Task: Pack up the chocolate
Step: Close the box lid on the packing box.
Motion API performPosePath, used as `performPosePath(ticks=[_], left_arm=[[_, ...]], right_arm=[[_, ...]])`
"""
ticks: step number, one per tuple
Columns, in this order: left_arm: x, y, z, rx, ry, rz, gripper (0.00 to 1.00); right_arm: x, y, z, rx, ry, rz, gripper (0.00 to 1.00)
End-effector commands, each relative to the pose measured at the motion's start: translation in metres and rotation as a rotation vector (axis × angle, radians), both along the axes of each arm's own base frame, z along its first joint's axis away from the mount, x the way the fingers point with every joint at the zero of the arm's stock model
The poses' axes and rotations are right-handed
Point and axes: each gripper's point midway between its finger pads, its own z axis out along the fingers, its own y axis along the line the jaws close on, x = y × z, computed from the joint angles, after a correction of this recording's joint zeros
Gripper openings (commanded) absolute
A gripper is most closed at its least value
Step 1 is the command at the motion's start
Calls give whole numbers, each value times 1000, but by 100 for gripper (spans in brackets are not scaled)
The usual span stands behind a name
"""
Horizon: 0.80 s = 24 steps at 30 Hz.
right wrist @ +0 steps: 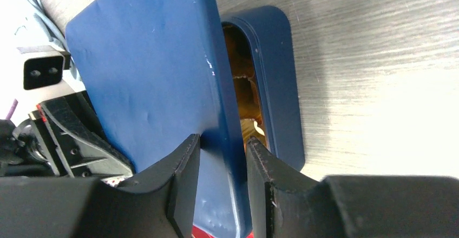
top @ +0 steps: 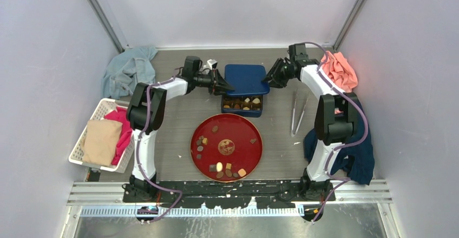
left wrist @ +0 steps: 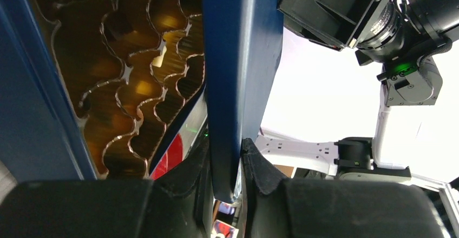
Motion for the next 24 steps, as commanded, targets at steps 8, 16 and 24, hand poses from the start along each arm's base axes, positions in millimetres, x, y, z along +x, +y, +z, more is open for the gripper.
performPosePath(ticks=[8,16,24], left_arm=[[-43,18,-4,266,-123,-141,0],[-50,20,-27,444,-152,-205,1],[-43,27,-32,524,-164,-196,23]], right_arm=[[-44,20,21,-63,-82,114,28],[-42,25,15,-159,-123,125,28],[-38,23,15,-182,-140,99,30]])
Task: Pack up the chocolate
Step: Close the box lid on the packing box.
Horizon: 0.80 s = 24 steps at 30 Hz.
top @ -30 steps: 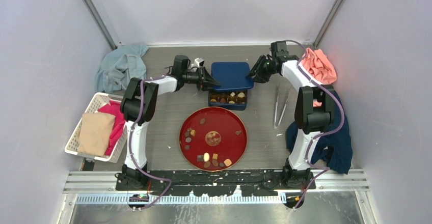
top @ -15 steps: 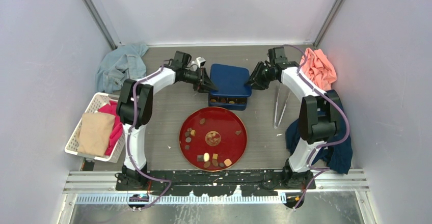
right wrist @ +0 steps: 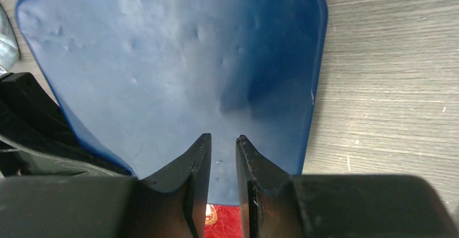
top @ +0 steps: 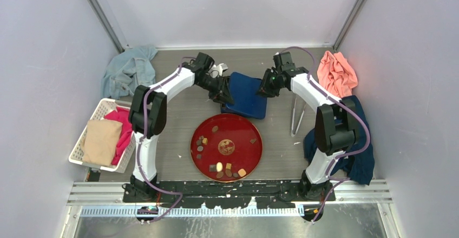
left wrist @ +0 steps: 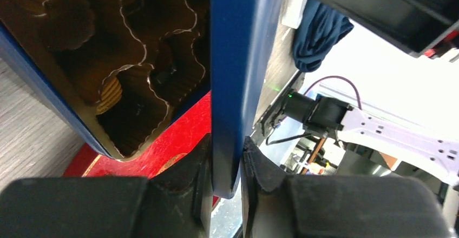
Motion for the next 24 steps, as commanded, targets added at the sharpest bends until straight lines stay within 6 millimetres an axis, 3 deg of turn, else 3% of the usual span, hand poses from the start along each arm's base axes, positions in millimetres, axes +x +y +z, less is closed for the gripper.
performPosePath(ticks=[1,4,8,10,17,21,24], left_arm=[[7,20,-21,167,-30,21,27],[7,23,-21,187,-39,23,38],[10,25,-19,200,-56,34,41],[11,25,-15,204,-69,41,43],[12,27,-6,206,-89,49,47],[12,26,-2,199,-95,52,47],[14,25,5,186,-106,57,48]], right_arm=[[15,-7,30,-16,-120,-26,30],[17,-7,31,-18,-127,-27,30],[20,-9,33,-32,-139,-30,34],[21,-13,34,-55,-143,-36,41],[20,-53,48,-143,-191,-144,66],[14,-77,52,-124,-187,-220,72],[4,-84,43,-66,-145,-242,74]])
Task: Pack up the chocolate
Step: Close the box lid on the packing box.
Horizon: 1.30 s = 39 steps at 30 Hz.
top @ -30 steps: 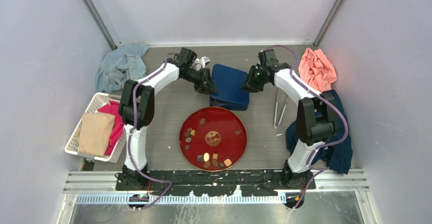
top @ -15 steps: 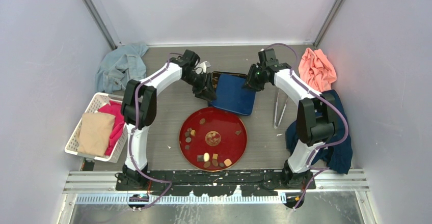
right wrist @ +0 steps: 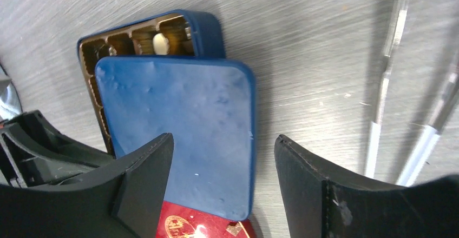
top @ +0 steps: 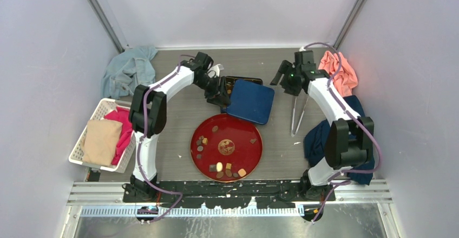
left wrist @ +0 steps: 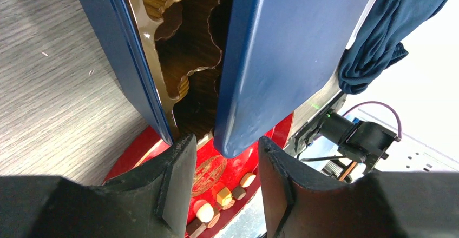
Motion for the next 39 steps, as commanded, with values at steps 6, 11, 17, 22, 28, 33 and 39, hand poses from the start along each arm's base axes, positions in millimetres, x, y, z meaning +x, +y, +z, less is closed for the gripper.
performPosePath(ticks=[6,11,17,22,28,33,39], left_arm=[[9,1,41,-29,-94,14,51],[11,1,46,-34,-108,14,55],[17,12,47,6,-150,35,64],[21,16,42,21,-184,32,70],[31,18,36,18,-256,24,74],[39,19,31,24,-311,4,80],[46,8,39,-37,-323,-28,84]], right_arm=[[-31,-3,-13,155,57,-20,80],[-37,12,-26,242,105,5,80],[-38,21,-39,291,144,20,80],[-38,24,-48,301,172,31,80],[-37,31,-52,316,188,49,80],[-36,35,-54,324,192,55,80],[-27,38,-50,331,181,61,80]])
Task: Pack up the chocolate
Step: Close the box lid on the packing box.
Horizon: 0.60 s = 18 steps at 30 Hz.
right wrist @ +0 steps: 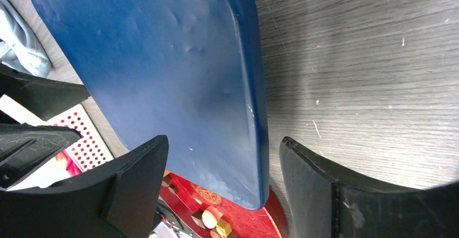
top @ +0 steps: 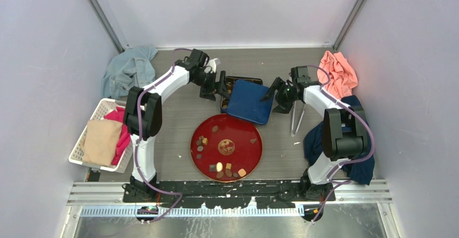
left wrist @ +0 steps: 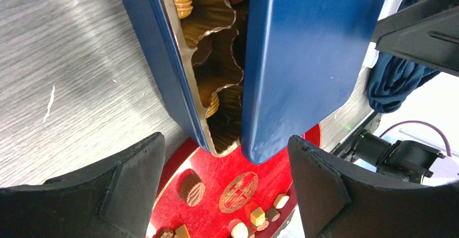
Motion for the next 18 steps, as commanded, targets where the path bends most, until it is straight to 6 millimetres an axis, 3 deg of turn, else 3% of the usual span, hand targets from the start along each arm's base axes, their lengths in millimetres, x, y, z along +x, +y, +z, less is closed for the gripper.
performPosePath(ticks=[1,18], left_arm=[[19,-13,34,-92,-117,-53,84],[23,-4,12,-59,-54,-68,82]], right_arm=[[20,8,19,32,-65,8,80],[47,23,41,77,-122,19,80]])
